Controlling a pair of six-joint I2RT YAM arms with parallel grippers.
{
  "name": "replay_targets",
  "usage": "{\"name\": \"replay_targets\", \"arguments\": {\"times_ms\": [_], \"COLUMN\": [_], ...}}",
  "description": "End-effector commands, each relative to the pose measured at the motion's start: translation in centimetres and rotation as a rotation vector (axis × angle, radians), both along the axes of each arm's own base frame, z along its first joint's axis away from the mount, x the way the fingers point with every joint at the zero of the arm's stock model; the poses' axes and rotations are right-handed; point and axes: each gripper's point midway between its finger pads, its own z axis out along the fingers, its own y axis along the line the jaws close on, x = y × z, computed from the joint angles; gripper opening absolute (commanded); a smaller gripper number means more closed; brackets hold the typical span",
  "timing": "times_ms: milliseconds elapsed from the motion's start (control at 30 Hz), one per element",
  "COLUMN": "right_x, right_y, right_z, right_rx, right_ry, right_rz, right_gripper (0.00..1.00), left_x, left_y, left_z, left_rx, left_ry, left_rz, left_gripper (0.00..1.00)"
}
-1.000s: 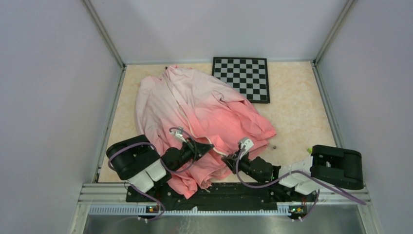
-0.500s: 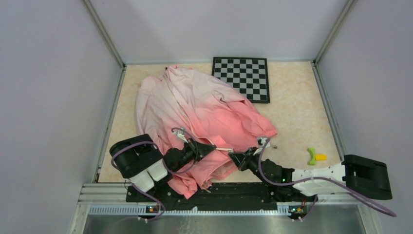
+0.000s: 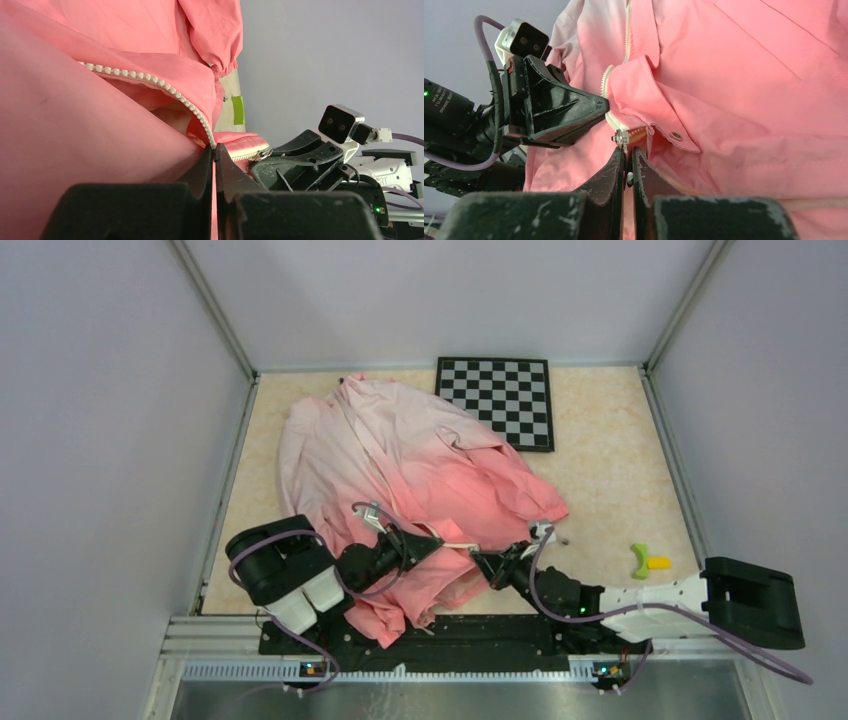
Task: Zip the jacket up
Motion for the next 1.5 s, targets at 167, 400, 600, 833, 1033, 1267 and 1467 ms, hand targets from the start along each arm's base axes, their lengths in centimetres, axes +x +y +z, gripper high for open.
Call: {"name": "replay_targets", "arguments": {"times_ms": [167,400,600,833,1033,1267,1467], "right_x": [-0.3,-0.7,-0.7,-0.6,-0.5,-0.4,-0.2], "right_y": [-2.8,-2.5,-1.9,-1.8,-1.4,-1.0,-1.2], "right_z": [-0.9,-1.2,-1.3,-1.5,-1.4,-1.7,-1.9], "right_rx": [-0.076,-0.153,-0.189,-0.195,-0.197,-0.211,-0.232], "right_ry": [-0.182,-0.243,-0.254,-0.252,-0.255,-0.245,-0.243], "right_rz": [0.033,0.087,0.109,0.107,0.105,0.107,0.097], "right_gripper": [0.00,0.00,0.00,0.00,0.00,0.00,0.00], "left_x": [-1.1,-1.7,-1.5,-1.6,-2.4,-1.9,-1.5], "left_y": [3.4,2.7,1.7,3.9,4.7,2.1,-1.8], "left_z": [0.9,-0.3,-1.7,-3.3,-0.1,6.1,9.0], "left_rx": [-0.006,0.052,0.166,0.311,0.339,0.539,0.615], "left_ry": [-0.080,-0.077,-0.028,0.125,0.047,0.020,0.013], "left_rz": [0.051,-0.006,-0.048,0.024,-0.007,-0.186,-0.375], "left_gripper": [0.00,0.08,0.39,0.62,0.67,0.58,0.60]}}
